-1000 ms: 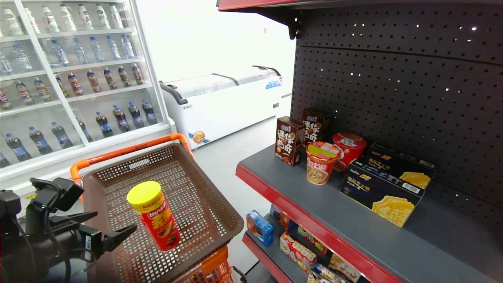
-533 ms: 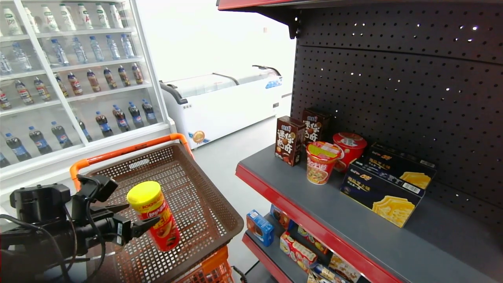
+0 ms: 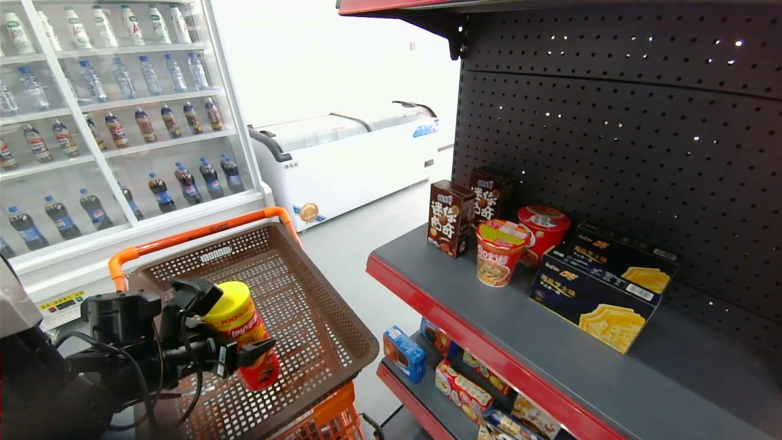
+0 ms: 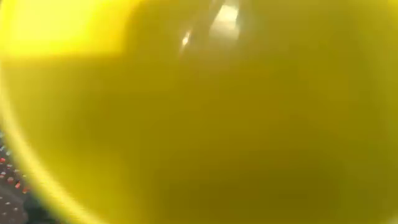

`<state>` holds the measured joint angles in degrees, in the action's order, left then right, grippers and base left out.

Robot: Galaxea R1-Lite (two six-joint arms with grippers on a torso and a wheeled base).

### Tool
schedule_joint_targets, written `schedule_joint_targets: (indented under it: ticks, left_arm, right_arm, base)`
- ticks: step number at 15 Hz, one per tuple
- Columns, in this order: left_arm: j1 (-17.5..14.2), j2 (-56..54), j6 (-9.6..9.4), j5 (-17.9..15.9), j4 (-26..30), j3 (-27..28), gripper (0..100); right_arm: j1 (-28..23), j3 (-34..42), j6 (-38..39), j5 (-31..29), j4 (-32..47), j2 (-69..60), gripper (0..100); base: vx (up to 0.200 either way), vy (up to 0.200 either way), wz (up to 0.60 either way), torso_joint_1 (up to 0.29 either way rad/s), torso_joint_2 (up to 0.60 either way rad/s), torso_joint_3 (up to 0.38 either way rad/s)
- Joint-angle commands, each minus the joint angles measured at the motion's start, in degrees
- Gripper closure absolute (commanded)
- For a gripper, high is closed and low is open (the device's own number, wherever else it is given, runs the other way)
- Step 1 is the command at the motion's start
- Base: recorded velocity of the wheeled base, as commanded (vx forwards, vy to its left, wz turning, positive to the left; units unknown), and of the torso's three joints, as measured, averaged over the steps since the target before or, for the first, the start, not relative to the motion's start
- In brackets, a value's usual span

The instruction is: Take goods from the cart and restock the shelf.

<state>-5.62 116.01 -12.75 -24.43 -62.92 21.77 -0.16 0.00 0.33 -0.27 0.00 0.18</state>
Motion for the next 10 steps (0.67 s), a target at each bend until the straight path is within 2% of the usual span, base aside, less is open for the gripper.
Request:
schedule_joint_targets:
  ticks: [1,3,4,6,10]
  left_arm:
    - [1.05,2.56,-0.17,0.00,0.07,1.17,0]
    - [2.10,3.61,-0.87,0.08,-0.01,1.25,0]
    - [2.28,3.79,-0.96,0.08,0.07,1.34,100]
    - [3.33,4.05,-0.52,0.08,0.16,2.05,100]
    - [2.72,-0.08,-0.26,0.26,-1.33,-0.06,100]
  right_arm:
    - [-0.02,0.00,0.02,0.00,0.00,-0.01,0]
    - [-0.02,0.00,0.02,0.00,0.00,-0.01,0]
    - [-0.02,0.00,0.02,0.00,0.00,-0.01,0]
    - [-0.02,0.00,0.02,0.00,0.00,-0.01,0]
    - [-0.02,0.00,0.02,0.00,0.00,-0.01,0]
  base:
    - [0.000,0.000,0.00,0.000,0.00,0.000]
    - [0.000,0.000,0.00,0.000,0.00,0.000]
    - [0.000,0.000,0.00,0.000,0.00,0.000]
    - [0.000,0.000,0.00,0.000,0.00,0.000]
    - [0.000,0.000,0.00,0.000,0.00,0.000]
